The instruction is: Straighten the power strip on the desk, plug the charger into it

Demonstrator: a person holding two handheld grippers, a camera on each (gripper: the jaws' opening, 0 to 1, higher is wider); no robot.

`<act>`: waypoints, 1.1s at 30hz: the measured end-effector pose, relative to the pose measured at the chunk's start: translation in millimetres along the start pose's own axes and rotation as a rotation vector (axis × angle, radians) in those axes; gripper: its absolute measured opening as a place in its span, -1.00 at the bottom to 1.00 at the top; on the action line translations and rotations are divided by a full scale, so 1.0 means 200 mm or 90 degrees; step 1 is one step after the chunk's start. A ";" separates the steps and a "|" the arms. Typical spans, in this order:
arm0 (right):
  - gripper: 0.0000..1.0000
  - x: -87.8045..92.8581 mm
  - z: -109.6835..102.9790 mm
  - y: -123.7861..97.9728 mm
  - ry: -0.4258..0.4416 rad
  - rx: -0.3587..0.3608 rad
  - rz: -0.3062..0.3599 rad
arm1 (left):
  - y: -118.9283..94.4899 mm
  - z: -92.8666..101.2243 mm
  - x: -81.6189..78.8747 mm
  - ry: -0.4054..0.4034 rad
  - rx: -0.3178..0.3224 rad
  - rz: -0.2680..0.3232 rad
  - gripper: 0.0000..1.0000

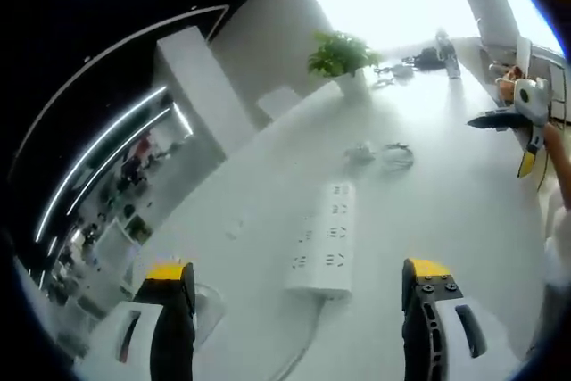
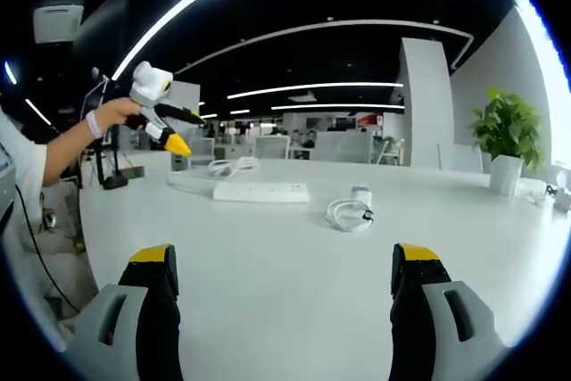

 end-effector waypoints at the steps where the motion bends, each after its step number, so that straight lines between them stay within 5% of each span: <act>1: 0.99 0.00 0.00 0.00 0.001 0.000 0.000 | 0.01 0.00 0.00 -0.002 0.001 -0.003 0.99; 17: 0.99 0.00 0.00 0.00 0.000 0.000 -0.001 | 0.17 -0.05 0.04 -0.013 0.039 -0.038 0.99; 33: 0.98 0.01 0.00 0.02 -0.003 -0.003 -0.012 | 0.36 -0.06 0.17 -0.038 0.082 -0.103 0.99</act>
Point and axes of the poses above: the point that each gripper's makers call its tool centre point, and the gripper's own axes: y roughly forward along the fingers, z roughly to its right, x roughly out of its underside, the point moved 8 cm from there along -y, roughly backward along the fingers, and after that the axes turned 9 degrees about z, right-handed, at the moved point
